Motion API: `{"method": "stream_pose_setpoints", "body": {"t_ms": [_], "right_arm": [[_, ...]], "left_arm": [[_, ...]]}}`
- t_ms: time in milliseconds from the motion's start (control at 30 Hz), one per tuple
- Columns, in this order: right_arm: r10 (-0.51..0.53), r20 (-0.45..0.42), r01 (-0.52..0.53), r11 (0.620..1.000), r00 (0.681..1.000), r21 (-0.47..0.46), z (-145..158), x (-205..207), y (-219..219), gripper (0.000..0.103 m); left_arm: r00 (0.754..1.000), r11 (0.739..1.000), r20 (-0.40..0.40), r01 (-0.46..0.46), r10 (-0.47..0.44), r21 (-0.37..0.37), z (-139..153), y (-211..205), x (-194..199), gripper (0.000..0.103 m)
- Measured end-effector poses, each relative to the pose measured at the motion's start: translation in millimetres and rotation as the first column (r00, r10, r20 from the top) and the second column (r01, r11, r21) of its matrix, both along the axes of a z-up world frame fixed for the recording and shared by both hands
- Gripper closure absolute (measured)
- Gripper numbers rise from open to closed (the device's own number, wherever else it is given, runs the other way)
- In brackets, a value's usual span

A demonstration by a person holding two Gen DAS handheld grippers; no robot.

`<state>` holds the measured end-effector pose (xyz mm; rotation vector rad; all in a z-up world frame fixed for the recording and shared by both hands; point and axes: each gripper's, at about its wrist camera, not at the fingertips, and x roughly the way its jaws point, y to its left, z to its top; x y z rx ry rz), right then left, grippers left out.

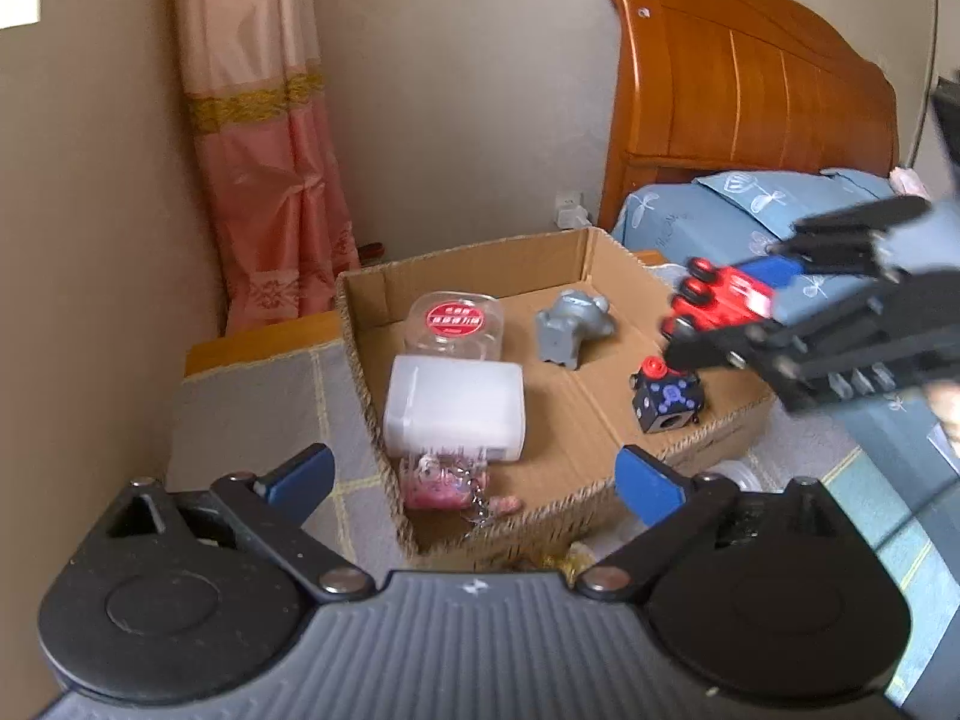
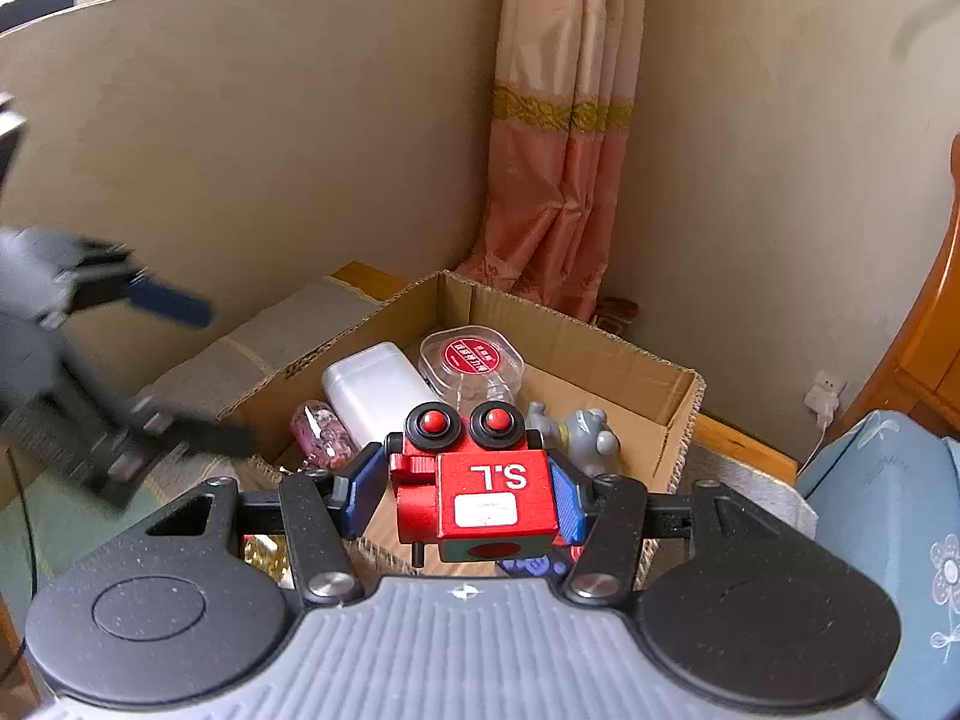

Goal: Organize rigid objects
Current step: 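Carry train and pink bottle into the cardboard box and open both tools, then withdraw both open tools from the box toward remaining items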

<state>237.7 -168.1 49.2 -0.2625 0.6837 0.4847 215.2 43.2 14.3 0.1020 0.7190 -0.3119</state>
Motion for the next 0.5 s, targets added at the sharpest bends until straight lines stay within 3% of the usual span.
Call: {"method": "stream_pose_setpoints", "body": {"t_ms": [333, 500], "right_arm": [[-0.085, -0.120, 0.095, 0.992, 0.989, 0.084, -16.8, 45.9, 19.9, 0.042], [-0.099, -0.145, 0.111, 0.991, 0.984, 0.074, -26.8, 52.9, 37.0, 0.041]], "left_arm": [[0.995, 0.996, 0.044, -0.091, 0.091, 0.001, -5.8, 22.3, -37.6, 0.003], [0.992, 0.992, 0.038, -0.122, 0.122, 0.017, -11.6, 30.9, -46.7, 0.003]]}}
